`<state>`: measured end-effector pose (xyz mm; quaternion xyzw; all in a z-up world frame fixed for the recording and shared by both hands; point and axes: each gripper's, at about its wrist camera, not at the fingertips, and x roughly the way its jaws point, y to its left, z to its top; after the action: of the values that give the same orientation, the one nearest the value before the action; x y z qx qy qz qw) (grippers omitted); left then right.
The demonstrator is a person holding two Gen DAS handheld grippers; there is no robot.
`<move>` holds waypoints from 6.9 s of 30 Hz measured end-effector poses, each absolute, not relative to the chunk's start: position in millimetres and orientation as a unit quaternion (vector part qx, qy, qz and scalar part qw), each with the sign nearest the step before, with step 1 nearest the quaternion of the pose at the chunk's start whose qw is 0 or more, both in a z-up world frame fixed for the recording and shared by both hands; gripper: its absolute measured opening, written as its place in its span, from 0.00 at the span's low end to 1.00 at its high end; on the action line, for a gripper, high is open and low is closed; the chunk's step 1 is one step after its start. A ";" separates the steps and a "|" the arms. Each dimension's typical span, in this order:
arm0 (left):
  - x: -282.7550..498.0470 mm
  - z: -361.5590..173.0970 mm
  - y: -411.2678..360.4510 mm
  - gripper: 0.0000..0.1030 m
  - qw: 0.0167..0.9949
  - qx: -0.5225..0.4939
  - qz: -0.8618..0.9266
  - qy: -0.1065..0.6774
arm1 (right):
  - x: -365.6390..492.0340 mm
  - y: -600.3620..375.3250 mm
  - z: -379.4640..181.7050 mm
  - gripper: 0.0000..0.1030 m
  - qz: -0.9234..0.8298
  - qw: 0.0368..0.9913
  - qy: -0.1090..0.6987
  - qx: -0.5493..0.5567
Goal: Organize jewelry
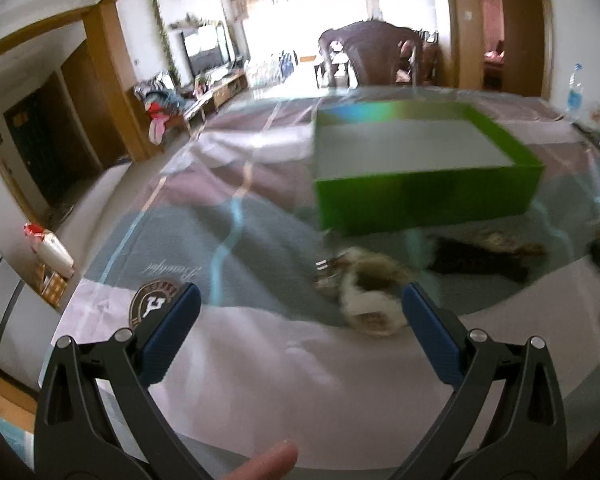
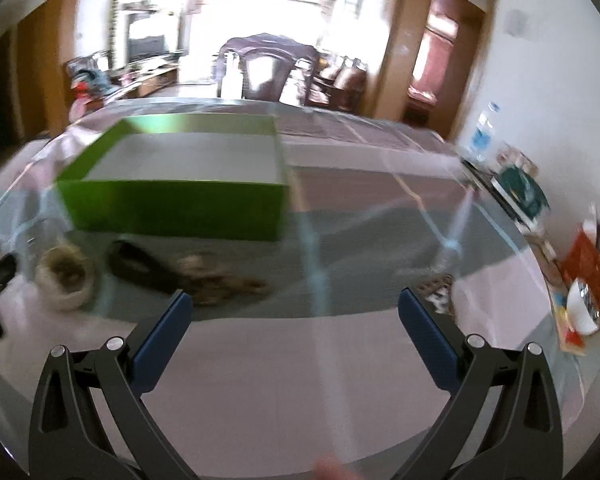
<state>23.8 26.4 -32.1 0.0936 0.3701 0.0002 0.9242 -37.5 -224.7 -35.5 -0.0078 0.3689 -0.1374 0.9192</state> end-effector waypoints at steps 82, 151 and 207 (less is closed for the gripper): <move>49.9 -52.6 4.4 0.17 0.858 0.047 -0.153 0.488 | -5.4 -179.5 -53.1 0.02 0.064 0.880 0.470 0.002; 50.8 -60.4 30.7 0.80 0.898 0.071 -0.074 0.428 | 1.8 -156.8 -79.7 0.52 0.057 0.857 0.512 -0.036; 50.2 -74.4 9.1 0.91 0.884 0.101 -0.083 0.449 | 3.0 -178.9 -85.9 0.40 0.016 0.871 0.490 0.030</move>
<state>50.2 9.1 -74.4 0.1013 0.4492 -0.0826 0.8838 3.0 -178.9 -85.9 0.0299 0.4898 0.0155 0.8712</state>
